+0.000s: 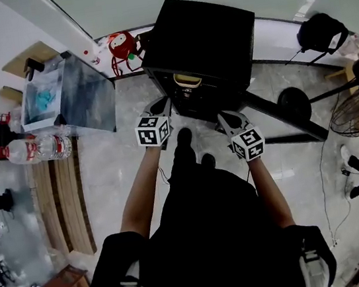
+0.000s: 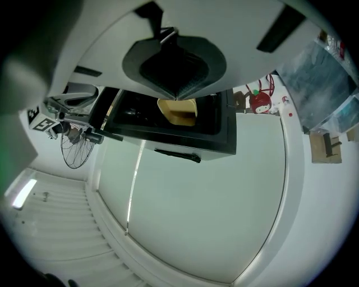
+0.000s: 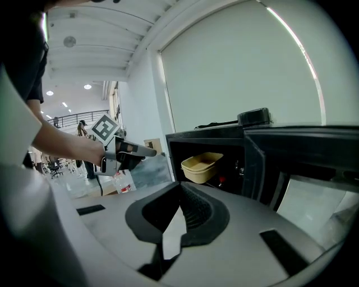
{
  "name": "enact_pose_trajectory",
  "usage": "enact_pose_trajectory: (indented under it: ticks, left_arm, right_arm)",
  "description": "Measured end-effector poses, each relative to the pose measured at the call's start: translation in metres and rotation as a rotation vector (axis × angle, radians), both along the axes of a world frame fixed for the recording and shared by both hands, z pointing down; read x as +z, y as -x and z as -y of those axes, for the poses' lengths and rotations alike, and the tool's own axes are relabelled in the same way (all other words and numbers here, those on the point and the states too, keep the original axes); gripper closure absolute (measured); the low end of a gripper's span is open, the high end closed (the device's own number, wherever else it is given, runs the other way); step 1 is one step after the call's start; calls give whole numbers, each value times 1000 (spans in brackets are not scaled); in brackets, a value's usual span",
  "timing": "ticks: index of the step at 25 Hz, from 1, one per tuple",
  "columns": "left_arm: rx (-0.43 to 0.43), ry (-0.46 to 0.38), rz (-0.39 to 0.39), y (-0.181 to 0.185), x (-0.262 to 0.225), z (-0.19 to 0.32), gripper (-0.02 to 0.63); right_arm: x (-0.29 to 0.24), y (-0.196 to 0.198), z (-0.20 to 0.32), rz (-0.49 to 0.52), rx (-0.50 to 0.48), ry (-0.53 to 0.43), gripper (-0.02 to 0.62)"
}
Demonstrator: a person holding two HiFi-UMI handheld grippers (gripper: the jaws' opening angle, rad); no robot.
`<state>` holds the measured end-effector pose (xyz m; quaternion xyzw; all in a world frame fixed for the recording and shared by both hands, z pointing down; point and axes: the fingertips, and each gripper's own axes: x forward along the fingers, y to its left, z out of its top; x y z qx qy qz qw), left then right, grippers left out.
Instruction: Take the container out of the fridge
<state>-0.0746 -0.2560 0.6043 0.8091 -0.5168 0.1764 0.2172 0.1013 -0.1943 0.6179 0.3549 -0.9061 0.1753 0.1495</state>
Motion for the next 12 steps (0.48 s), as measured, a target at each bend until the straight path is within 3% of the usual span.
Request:
enact_pose_trajectory:
  ticks: [12]
  left_arm:
    - [-30, 24, 36, 2, 24, 60, 586]
  right_arm:
    - [3, -6, 6, -27, 11, 22, 597]
